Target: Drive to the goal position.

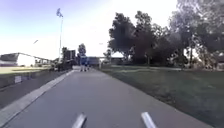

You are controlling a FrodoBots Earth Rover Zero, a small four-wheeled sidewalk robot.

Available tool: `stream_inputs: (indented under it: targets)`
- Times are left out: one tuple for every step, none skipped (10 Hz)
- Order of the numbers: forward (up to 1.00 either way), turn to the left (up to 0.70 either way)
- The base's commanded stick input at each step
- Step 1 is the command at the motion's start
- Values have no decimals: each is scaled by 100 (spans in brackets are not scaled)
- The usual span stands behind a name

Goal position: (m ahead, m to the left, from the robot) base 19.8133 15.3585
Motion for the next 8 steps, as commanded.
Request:
stream_inputs:
  targets:
    - [98, 30]
    - [98, 35]
    - [98, 39]
    - [98, 39]
    - [98, 39]
    - [98, 39]
    - [98, 39]
    - [98, 32]
